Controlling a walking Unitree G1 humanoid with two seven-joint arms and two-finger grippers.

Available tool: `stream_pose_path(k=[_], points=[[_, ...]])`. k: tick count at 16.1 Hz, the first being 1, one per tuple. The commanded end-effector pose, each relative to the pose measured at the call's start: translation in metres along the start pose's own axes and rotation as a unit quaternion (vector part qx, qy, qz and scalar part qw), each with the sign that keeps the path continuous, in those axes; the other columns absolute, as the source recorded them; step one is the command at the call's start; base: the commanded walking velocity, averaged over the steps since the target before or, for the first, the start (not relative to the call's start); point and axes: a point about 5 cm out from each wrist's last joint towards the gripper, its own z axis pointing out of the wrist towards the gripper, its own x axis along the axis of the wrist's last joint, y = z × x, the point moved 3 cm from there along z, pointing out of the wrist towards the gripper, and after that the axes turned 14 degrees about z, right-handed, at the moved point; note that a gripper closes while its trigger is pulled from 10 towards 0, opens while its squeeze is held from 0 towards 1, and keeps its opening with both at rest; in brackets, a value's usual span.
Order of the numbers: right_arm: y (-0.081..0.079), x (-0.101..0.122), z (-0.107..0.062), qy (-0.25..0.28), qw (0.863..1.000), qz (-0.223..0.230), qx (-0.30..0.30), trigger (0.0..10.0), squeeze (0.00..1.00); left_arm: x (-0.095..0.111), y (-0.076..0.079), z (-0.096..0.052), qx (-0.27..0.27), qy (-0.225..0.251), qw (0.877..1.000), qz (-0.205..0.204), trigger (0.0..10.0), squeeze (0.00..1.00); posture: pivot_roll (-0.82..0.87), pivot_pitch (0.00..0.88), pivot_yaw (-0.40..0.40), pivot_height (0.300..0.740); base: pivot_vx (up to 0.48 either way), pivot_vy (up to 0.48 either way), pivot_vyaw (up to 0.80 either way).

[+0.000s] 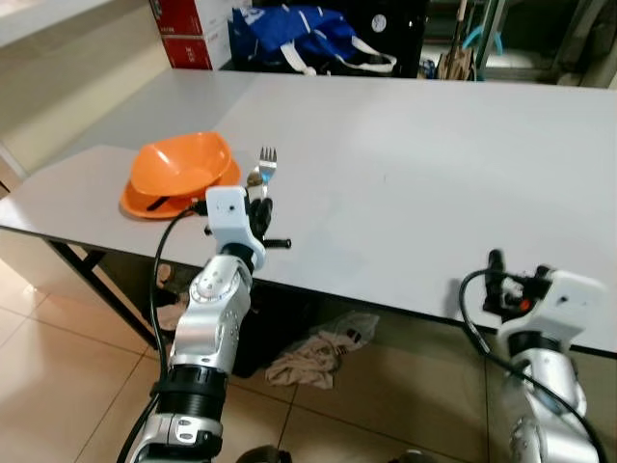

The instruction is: Setting the table

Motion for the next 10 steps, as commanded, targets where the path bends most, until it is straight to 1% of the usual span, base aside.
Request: stream_pose_path(k=[1,3,5,6,7,8,9,10], points=[[-0.008,-0.001,0.003,0.002,1.000,-0.002,0.009,10.0,0.00,-0.001,-0.004,0.000,0.009,-0.004,1.000,0.003,10.0,0.00,-0.08,0.000,0.113,0.710,0.000,0.000,0.00],[-0.010,0.000,0.003,0.003,1.000,-0.003,0.012,10.0,0.00,-0.001,-0.003,0.003,0.009,-0.008,1.000,0.004,10.0,0.00,-0.08,0.000,0.107,0.710,0.000,0.000,0.00],[-0.015,0.000,0.003,0.000,0.999,-0.017,0.028,10.0,0.00,-0.001,0.001,0.003,-0.005,-0.010,1.000,0.019,10.0,0.00,-0.08,0.000,0.099,0.710,0.000,0.000,0.00],[-0.018,-0.001,0.003,0.001,0.999,-0.024,0.035,10.0,0.00,-0.002,0.005,0.000,-0.021,-0.002,0.999,0.032,10.0,0.00,-0.07,0.000,0.089,0.710,0.000,0.000,0.00],[-0.024,-0.001,0.004,0.005,0.998,-0.035,0.054,10.0,0.00,-0.001,0.013,-0.007,-0.043,0.022,0.996,0.072,10.0,0.00,-0.06,0.000,0.080,0.710,0.000,0.000,0.00],[-0.028,-0.002,0.004,0.004,0.997,-0.038,0.063,10.0,0.00,-0.002,0.015,-0.012,-0.050,0.034,0.994,0.090,10.0,0.00,-0.06,0.000,0.078,0.710,0.000,0.000,0.00],[-0.027,-0.004,0.003,0.000,0.997,-0.039,0.065,10.0,0.00,-0.005,0.010,-0.013,-0.041,0.029,0.995,0.087,10.0,0.00,-0.05,0.000,0.074,0.710,0.000,0.000,0.00],[-0.026,-0.006,0.002,0.001,0.997,-0.047,0.066,10.0,0.00,-0.005,0.001,-0.012,-0.027,0.030,0.995,0.095,10.0,0.00,-0.05,0.000,0.081,0.710,0.000,0.000,0.00]])
